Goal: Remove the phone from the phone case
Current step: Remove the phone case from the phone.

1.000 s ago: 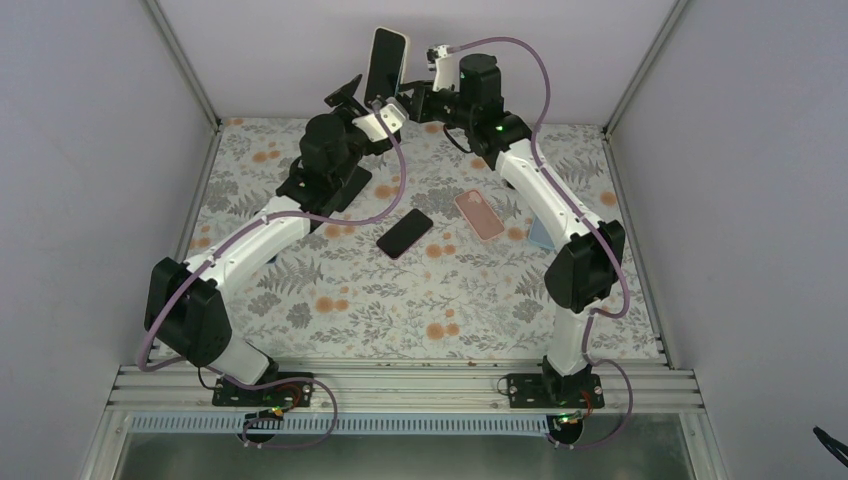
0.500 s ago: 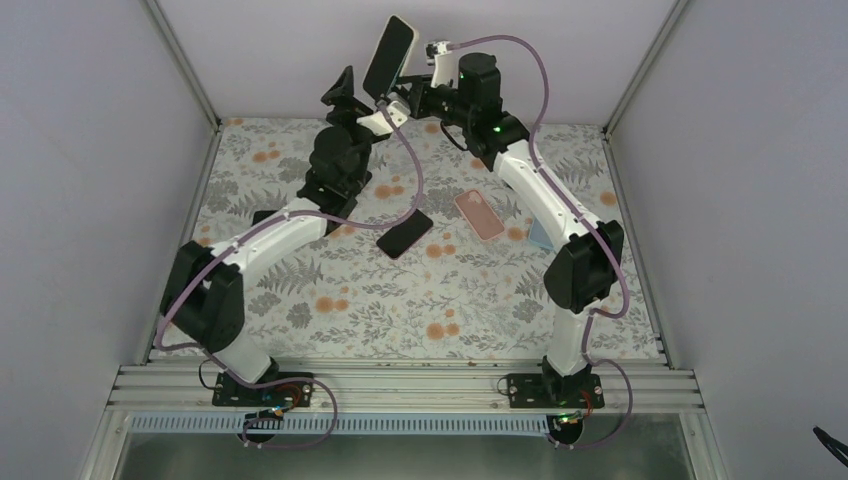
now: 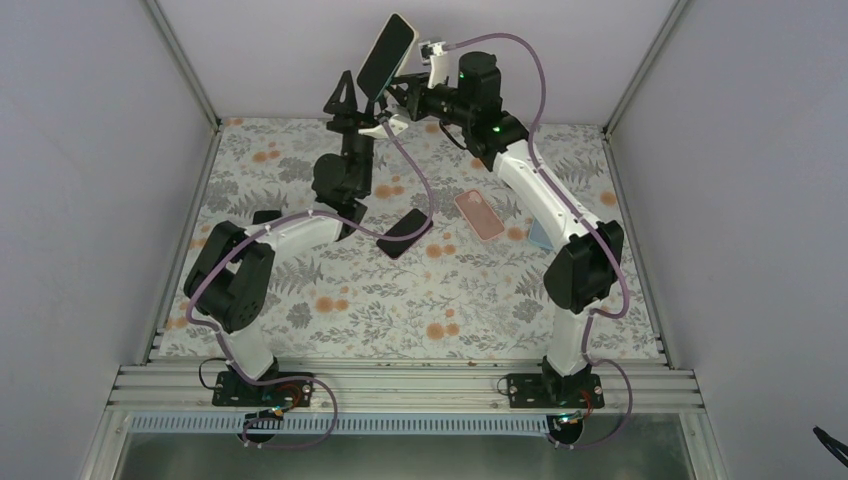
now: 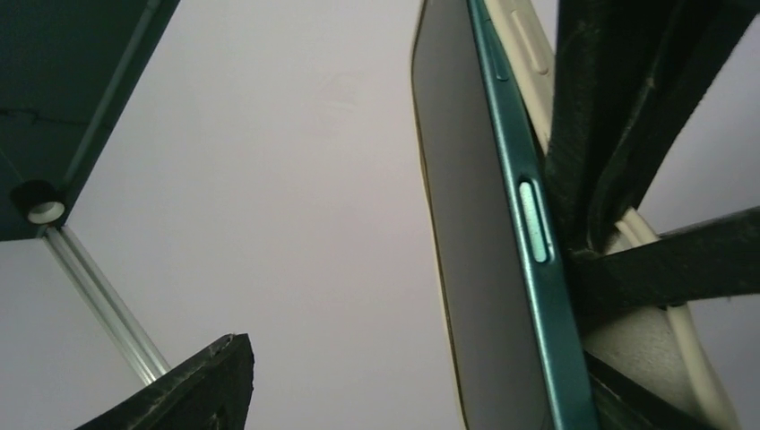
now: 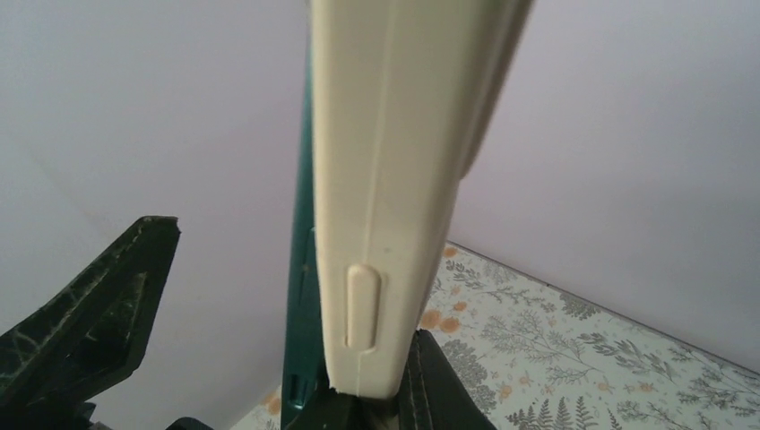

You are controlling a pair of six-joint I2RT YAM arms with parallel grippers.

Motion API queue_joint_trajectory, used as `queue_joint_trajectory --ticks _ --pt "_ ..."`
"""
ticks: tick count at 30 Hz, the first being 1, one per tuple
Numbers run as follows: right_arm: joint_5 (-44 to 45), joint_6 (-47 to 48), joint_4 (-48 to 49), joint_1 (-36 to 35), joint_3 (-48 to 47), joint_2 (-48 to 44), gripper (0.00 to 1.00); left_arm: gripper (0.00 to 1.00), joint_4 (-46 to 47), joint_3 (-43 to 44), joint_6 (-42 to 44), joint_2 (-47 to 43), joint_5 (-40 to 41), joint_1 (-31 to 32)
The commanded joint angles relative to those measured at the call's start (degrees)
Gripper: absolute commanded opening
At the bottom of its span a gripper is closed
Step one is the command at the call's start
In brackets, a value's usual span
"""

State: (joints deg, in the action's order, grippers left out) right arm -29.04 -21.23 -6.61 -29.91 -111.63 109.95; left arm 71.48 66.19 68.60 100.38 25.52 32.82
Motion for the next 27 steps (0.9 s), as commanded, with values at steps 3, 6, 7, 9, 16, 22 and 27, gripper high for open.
queue_joint_trajectory --ticks 3,6,7,9,16,22,27 --pt "-15.61 6.54 -12.34 -3.14 -0.43 0.97 0.03 0.66 0.32 5.18 -3.09 0.21 -4.11 -2.21" --pt "-17.59 8.46 -14.43 -3.75 -1.27 1.73 0.03 0.58 1.91 7.51 -0.14 3.76 -4.16 -1.67" --pt "-18.11 8.81 -14.78 -3.93 -1.40 2.02 0.03 0.56 3.49 8.26 1.12 4.54 -3.95 -1.44" --pt "-18.88 9.74 -15.64 -4.42 -1.48 2.31 0.03 0.49 5.34 9.76 3.76 6.79 -3.75 -0.83" --pt "-19.27 11.43 -17.01 -4.60 -1.53 2.65 0.03 0.19 4.61 13.60 4.38 9.26 -3.03 -0.19" --pt "-14.25 13.83 -18.12 -3.71 0.06 1.54 0.03 0.02 -0.80 11.29 1.08 4.74 -4.06 0.99" --pt "1.25 16.81 -19.14 -2.87 -0.13 1.12 0.03 0.02 -8.38 8.95 -0.52 -0.26 -4.44 1.95"
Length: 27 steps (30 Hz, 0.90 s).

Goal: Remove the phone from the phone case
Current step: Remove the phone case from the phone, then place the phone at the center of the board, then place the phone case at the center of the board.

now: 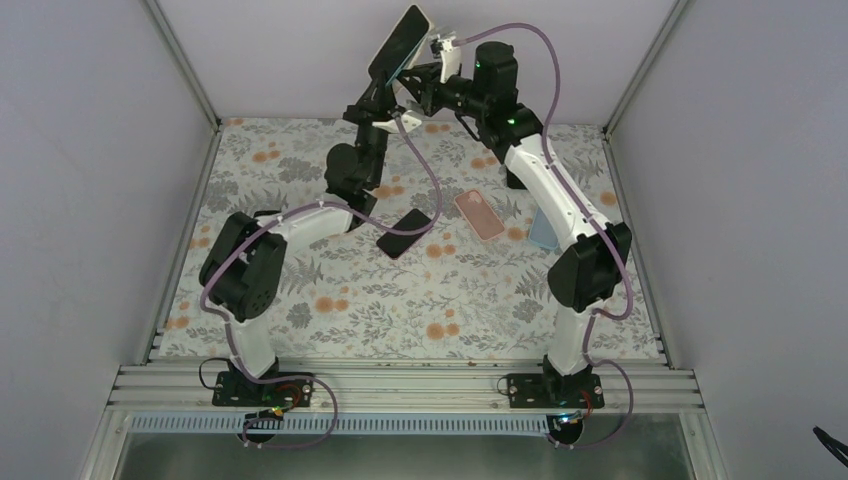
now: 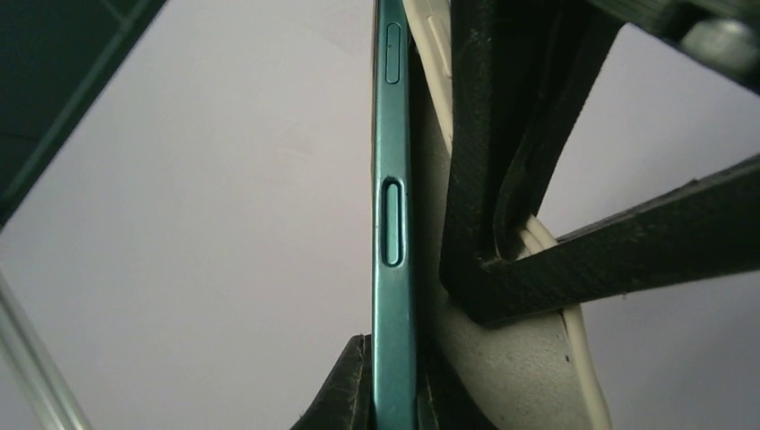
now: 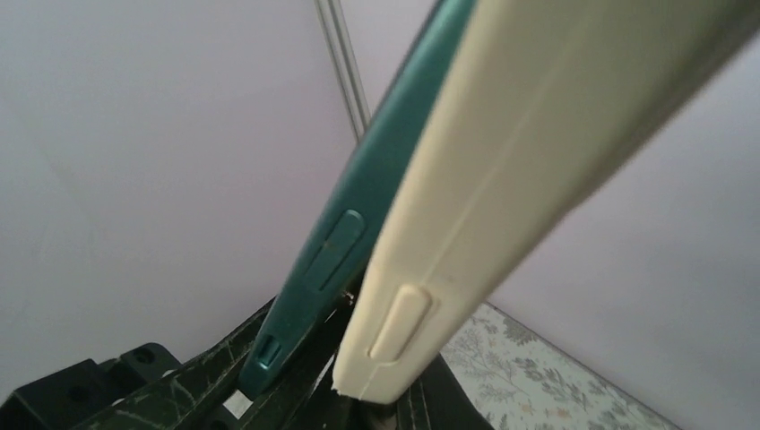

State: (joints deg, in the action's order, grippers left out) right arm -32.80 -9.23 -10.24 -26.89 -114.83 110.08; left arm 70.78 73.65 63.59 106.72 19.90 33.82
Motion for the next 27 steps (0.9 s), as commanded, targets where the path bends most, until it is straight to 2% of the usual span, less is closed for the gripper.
queue_joint_trajectory --ticks 1,4,8,11,13,19,22,27 --pt "11.29 5.64 -15.59 -5.62 2.91 0.91 0.03 0.02 -10.12 0.99 3.73 -7.78 1.07 1.10" --pt "26.81 9.51 -16.90 -5.08 1.75 1.24 0.03 0.02 -24.24 1.47 -0.53 -12.86 -0.53 1.16" --pt "46.01 19.51 -17.77 -4.82 1.85 2.00 0.03 0.02 -56.85 6.84 -5.29 -19.70 -9.24 0.98" --pt "57.27 27.80 -17.47 -4.43 3.67 2.36 0.03 0.02 -69.33 7.38 -2.76 -23.16 -9.91 1.07" --pt "61.42 29.75 -17.89 -3.43 5.74 1.72 0.03 0.02 -72.52 5.33 1.30 -25.75 -6.82 0.83" --pt "54.57 27.99 -18.71 1.53 19.69 -6.36 0.03 0.02 -75.29 -6.98 13.50 -35.02 1.11 -2.20" --pt "45.98 26.82 -20.05 3.34 25.50 -9.77 0.03 0.02 -69.56 -18.54 19.64 -40.30 5.25 -3.79" --pt "33.15 24.46 -22.74 5.95 28.41 -10.81 0.03 0.02 -66.48 -30.77 21.29 -47.20 7.96 -4.60"
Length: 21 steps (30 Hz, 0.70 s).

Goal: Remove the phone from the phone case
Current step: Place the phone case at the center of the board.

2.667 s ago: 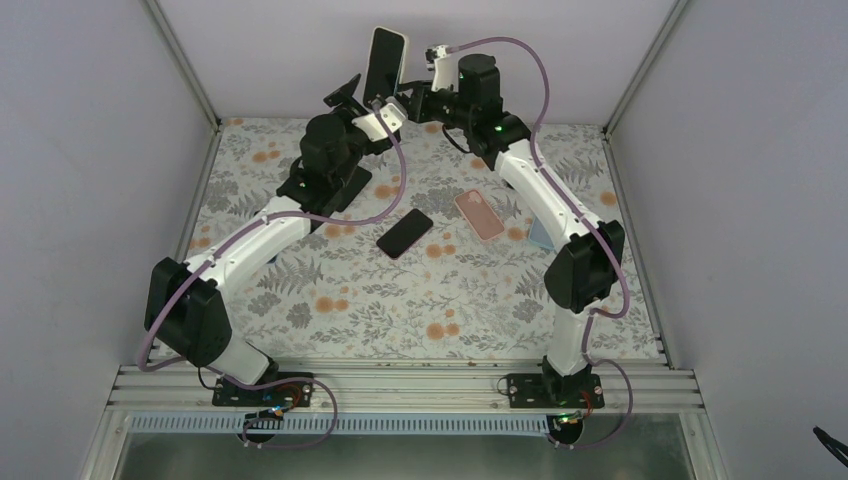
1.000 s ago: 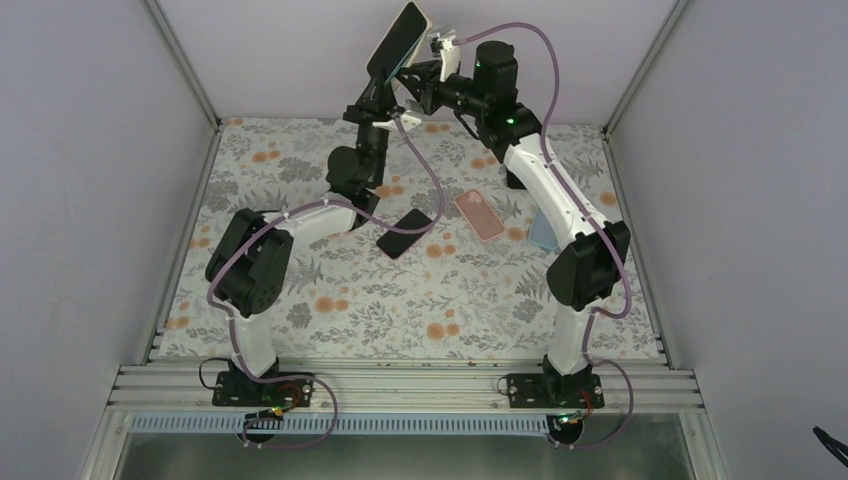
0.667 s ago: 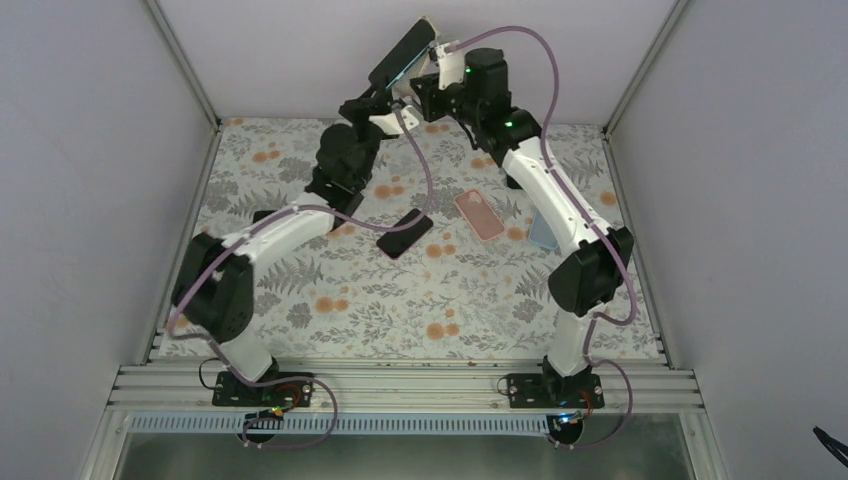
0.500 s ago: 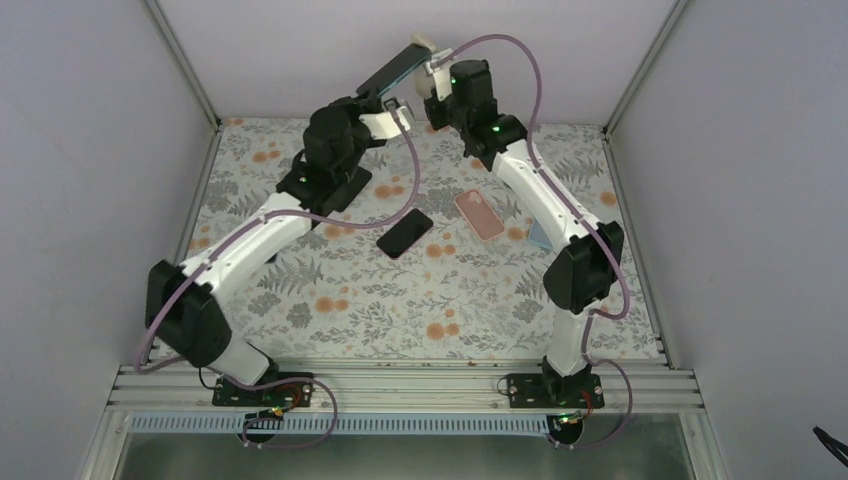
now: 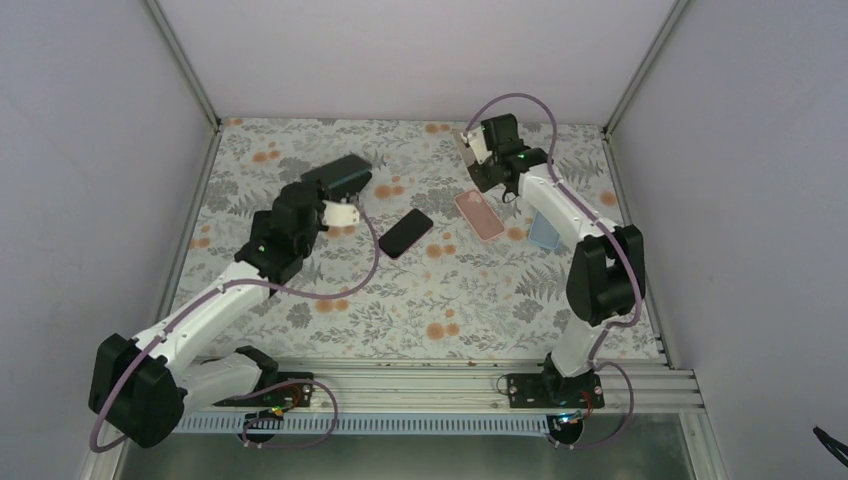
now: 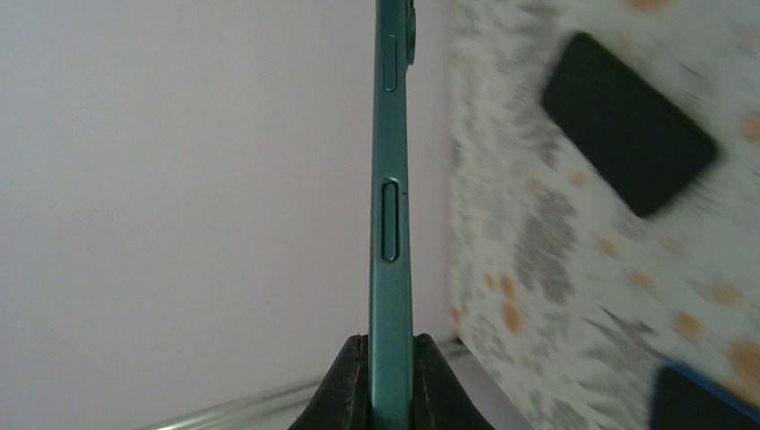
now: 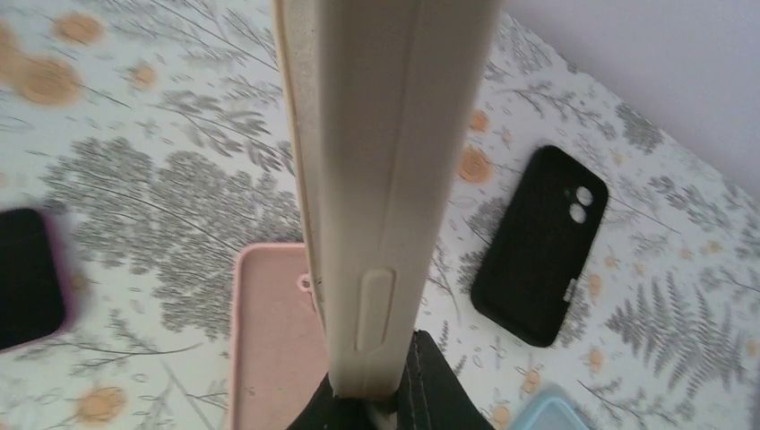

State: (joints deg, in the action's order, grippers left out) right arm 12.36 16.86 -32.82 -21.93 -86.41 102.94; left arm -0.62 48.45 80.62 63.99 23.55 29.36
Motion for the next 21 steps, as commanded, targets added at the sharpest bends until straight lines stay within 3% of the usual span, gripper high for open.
queue_joint_trajectory --ticks 1,8,15,21 --pt "-15.63 -1.90 -1.08 1.62 -0.73 -2.67 0.03 0.02 5.07 -7.83 4.16 -5.38 4.94 -0.18" --pt "-25.53 -5.24 -6.62 2.33 -14.72 10.48 0.03 0.02 6.32 -20.87 1.18 -10.77 4.90 -1.22" --pt "-33.79 -8.30 -18.57 2.33 -41.42 30.44 0.03 0.02 2.36 -27.08 -3.43 -14.21 0.45 -1.68" --pt "-37.11 -8.66 -20.18 2.40 -42.80 35.59 0.03 0.02 -2.39 -28.24 -6.60 -11.96 -1.39 -0.65"
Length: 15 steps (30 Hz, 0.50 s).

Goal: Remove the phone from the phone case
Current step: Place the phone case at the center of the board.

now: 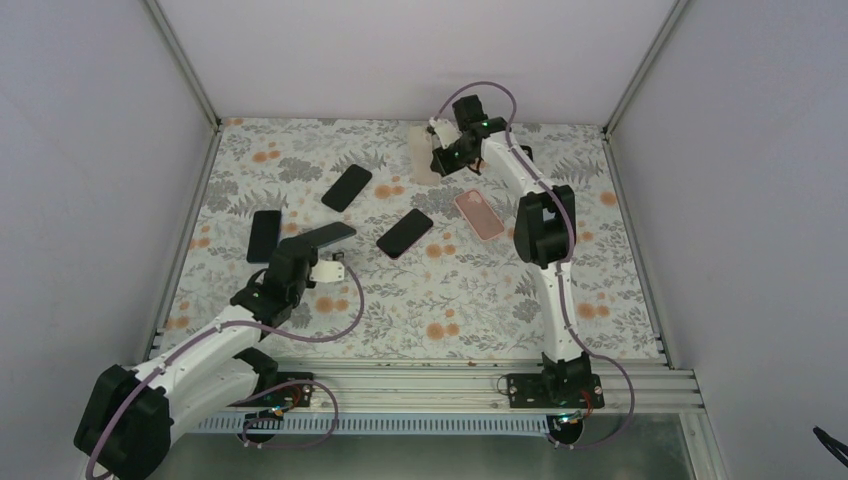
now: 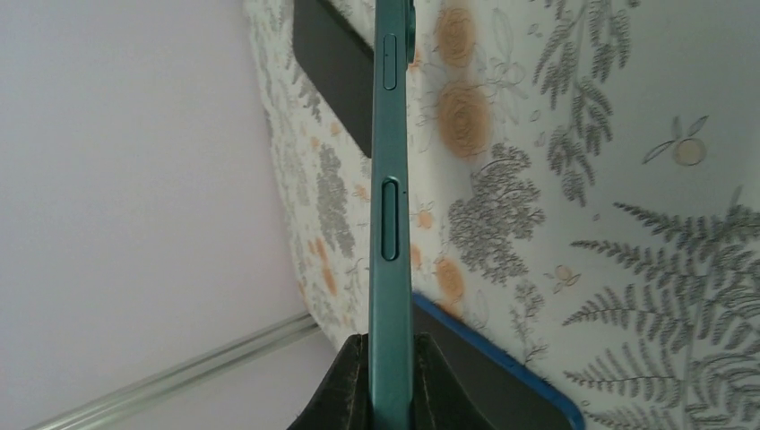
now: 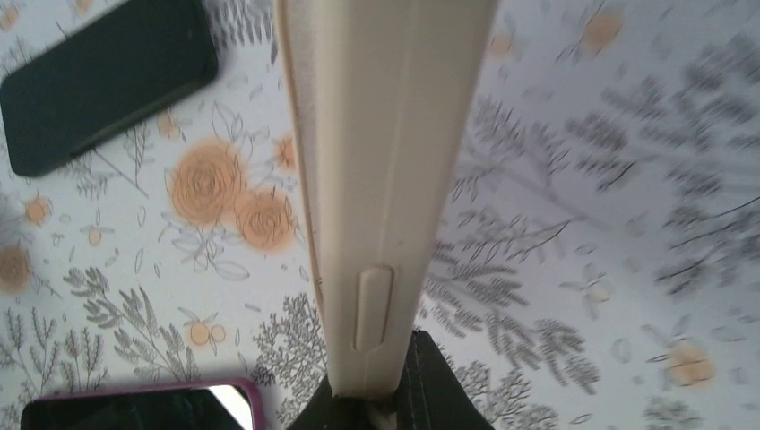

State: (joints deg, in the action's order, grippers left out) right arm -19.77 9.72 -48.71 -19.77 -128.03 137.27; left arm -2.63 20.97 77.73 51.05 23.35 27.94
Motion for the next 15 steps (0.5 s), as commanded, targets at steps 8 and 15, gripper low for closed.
queue_joint_trajectory --ticks 8,15 --pt "-4.84 -1.74 -4.75 0.30 2.02 2.66 0.03 0.03 -0.12 -2.88 -7.52 8.49 -0.92 2.73" --pt "-8.47 0.13 -10.92 0.88 1.25 5.29 0.20 0.35 -7.73 -1.72 -11.47 12.03 -3.34 5.51"
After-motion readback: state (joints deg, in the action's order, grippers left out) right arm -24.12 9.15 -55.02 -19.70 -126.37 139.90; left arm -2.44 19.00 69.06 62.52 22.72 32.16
